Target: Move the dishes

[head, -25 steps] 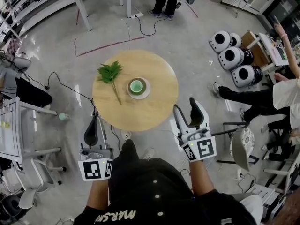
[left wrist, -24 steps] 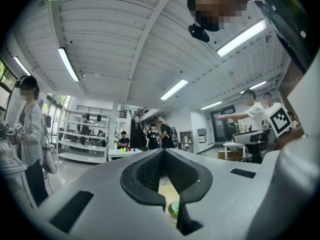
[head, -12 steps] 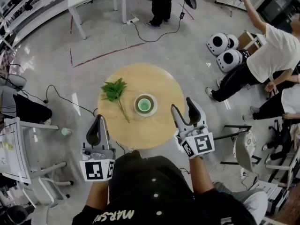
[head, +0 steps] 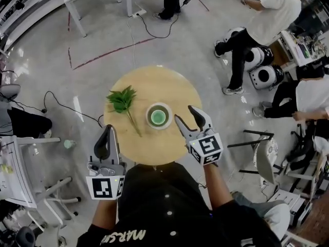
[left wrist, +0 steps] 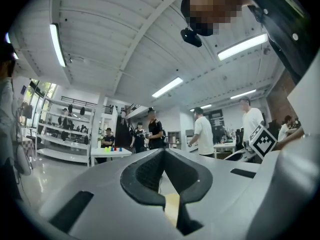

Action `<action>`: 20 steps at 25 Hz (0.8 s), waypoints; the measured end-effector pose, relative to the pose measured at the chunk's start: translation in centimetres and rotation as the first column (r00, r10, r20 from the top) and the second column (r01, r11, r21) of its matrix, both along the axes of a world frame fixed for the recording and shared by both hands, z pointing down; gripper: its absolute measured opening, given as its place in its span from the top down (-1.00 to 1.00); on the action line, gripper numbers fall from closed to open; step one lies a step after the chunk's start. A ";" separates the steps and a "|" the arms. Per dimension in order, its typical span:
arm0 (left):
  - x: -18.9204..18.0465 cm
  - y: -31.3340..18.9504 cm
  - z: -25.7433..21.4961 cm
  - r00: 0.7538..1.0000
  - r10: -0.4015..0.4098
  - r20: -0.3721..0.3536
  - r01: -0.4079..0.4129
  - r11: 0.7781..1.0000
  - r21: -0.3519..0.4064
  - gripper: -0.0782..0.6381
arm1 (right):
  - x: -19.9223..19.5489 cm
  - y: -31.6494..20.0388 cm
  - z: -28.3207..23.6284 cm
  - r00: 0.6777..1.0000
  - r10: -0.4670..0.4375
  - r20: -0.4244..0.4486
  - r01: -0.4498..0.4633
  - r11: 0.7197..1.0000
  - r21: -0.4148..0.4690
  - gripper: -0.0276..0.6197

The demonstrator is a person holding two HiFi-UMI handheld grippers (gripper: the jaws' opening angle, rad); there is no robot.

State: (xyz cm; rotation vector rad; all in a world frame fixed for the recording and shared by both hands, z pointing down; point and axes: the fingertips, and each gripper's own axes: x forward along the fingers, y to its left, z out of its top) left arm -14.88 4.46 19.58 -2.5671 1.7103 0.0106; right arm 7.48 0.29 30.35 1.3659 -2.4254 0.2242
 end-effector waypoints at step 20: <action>4.9 1.0 10.7 1.000 0.002 0.027 0.005 0.973 -0.231 0.73 | -3.6 -3.9 23.8 0.980 -0.157 -0.122 0.068 0.841 -0.537 0.47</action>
